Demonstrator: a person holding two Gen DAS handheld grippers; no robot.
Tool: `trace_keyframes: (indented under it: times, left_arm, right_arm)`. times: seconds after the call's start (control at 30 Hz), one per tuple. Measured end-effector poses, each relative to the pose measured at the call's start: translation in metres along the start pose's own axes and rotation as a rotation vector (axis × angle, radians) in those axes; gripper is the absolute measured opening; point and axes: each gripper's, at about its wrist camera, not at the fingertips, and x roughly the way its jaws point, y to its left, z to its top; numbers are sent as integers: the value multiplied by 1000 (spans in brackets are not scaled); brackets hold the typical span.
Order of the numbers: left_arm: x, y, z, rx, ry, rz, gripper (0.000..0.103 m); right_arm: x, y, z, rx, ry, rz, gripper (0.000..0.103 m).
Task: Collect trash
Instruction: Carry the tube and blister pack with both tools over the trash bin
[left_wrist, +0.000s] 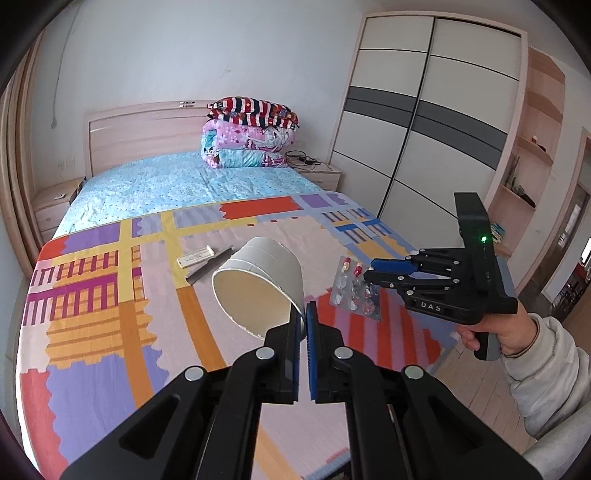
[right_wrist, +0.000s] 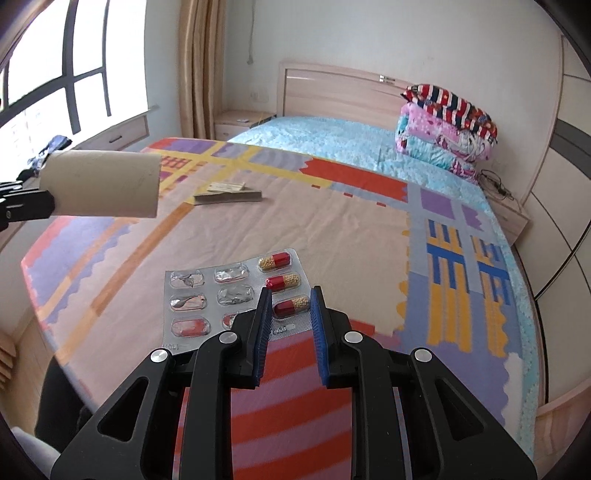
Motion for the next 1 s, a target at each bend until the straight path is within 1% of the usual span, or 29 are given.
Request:
trace_keyframes:
  times: [0.23,0.4,0.57,0.73,0.77,0.8,0.87,1.0]
  left_arm:
    - [-26,-23,-24,7,-5,-5,3]
    - [-42,-39,-45,21,-2,-13,3]
    - [-53,-52,-69,25,20,-16,3]
    - [-55,-58,-96,3,50,-28,3]
    - [-56,-59,-103,-1,55,-49,3]
    - [-56,-60,-108,-9,60,-63,3]
    - [-55,-60,-120,-23,80,-66,3]
    - [-54,-61,-139,-24,124,-85,3]
  right_arm:
    - [-41,18,-18,-17,-32,7,22]
    - [-66,35,-40,-28,-42,23,22]
    - [-83,50,-61,-40,-37,47,22]
    - [-89,66,-86,-42,-11,84,22]
    - [-89,69,-91,-44,-5,88,22]
    - [-88,72,-97,-46,7,95,22]
    - [-83,78,-107,-51,39,116,22]
    - [-80,87,-124,-46,73,143,22]
